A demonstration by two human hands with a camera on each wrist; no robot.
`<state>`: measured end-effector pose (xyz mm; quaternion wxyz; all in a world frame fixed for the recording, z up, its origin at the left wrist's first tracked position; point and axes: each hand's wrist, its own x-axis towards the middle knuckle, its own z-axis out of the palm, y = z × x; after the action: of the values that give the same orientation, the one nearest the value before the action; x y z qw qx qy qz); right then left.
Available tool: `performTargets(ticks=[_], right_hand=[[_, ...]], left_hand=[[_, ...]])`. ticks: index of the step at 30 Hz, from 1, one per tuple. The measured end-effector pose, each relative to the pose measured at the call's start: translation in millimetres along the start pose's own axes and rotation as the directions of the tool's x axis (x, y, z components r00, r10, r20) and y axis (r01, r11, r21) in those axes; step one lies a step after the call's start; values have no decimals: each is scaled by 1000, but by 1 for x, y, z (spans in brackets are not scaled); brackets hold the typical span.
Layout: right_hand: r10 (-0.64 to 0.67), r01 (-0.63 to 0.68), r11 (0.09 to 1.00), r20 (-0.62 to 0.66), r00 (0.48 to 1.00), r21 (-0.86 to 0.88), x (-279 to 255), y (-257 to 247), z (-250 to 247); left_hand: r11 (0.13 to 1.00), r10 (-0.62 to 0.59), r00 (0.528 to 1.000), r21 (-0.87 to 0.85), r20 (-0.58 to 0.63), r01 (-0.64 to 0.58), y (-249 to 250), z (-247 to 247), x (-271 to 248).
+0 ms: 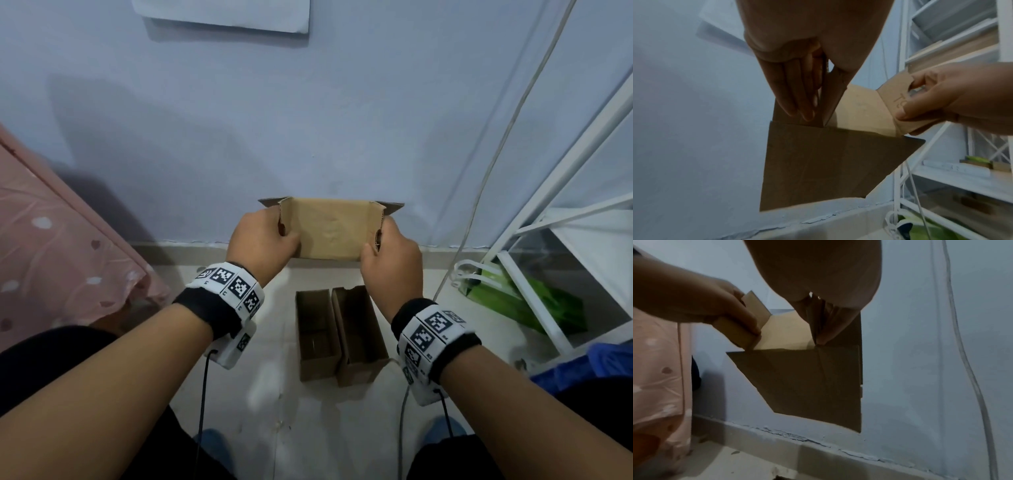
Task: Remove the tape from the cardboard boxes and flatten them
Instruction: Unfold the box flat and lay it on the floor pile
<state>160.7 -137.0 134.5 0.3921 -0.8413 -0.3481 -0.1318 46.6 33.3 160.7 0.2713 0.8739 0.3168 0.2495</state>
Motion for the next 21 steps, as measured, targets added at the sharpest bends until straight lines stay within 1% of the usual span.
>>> performTargets(ticks=[1, 2, 3, 4, 5, 6, 7, 8, 9, 10, 11, 12, 13, 14, 15, 16, 17, 18, 19, 20, 21], right_hand=[[-16, 16, 1000, 7, 1000, -18, 1, 0, -2], [-25, 26, 1000, 26, 999, -17, 3, 0, -4], [-8, 8, 1000, 50, 999, 16, 6, 0, -7], [42, -48, 995, 64, 997, 92, 10, -1, -10], [127, -139, 970, 71, 989, 201, 16, -3, -13], [239, -254, 906, 86, 967, 339, 22, -2, -17], [367, -377, 795, 118, 923, 475, 27, -4, -23], [469, -480, 665, 180, 865, 573, 32, -3, -27], [528, -550, 556, 247, 813, 623, 35, -4, -31], [551, -597, 476, 310, 775, 645, 36, -3, -34], [556, -629, 413, 365, 747, 658, 38, -2, -36], [555, -654, 349, 414, 721, 671, 39, -1, -38], [550, -674, 299, 455, 700, 676, 39, -1, -38], [540, -682, 265, 481, 691, 682, 38, 0, -37], [529, -684, 253, 494, 690, 684, 38, 1, -36], [512, -681, 259, 500, 698, 686, 37, 2, -37], [480, -671, 271, 508, 715, 690, 37, 2, -38], [446, -659, 281, 513, 733, 697, 38, 4, -38], [409, -651, 269, 528, 744, 710, 39, 2, -41], [388, -654, 240, 546, 742, 718, 40, 0, -43], [377, -660, 188, 567, 733, 728, 41, 1, -44]], left_hand=[[1000, 15, 1000, -11, -1, -15, -1, 1, 0], [998, 13, 1000, -57, 3, -12, -1, 1, 0], [991, -11, 1000, -137, 18, 13, 0, -2, 2], [970, -53, 997, -234, 53, 64, -1, -4, 5], [934, -102, 990, -333, 102, 131, -2, -7, 9], [886, -147, 976, -418, 159, 201, -1, -10, 13], [837, -173, 964, -486, 202, 252, 1, -11, 16], [783, -189, 954, -551, 231, 288, 2, -12, 18], [717, -207, 945, -618, 254, 323, 2, -12, 20], [627, -238, 927, -684, 289, 374, 4, -12, 20], [528, -284, 901, -730, 329, 433, 3, -12, 23], [420, -328, 872, -771, 363, 479, 4, -13, 24], [329, -371, 843, -795, 389, 511, 1, -14, 27], [271, -404, 824, -808, 398, 523, -2, -16, 30], [254, -432, 811, -809, 396, 530, -3, -18, 31], [256, -447, 803, -804, 393, 536, -5, -20, 32], [254, -461, 789, -792, 405, 555, -9, -20, 33], [234, -474, 769, -781, 429, 579, -12, -22, 33], [203, -472, 749, -770, 465, 605, -15, -24, 34], [178, -463, 736, -762, 494, 623, -19, -25, 35], [167, -459, 726, -753, 512, 637, -22, -26, 36]])
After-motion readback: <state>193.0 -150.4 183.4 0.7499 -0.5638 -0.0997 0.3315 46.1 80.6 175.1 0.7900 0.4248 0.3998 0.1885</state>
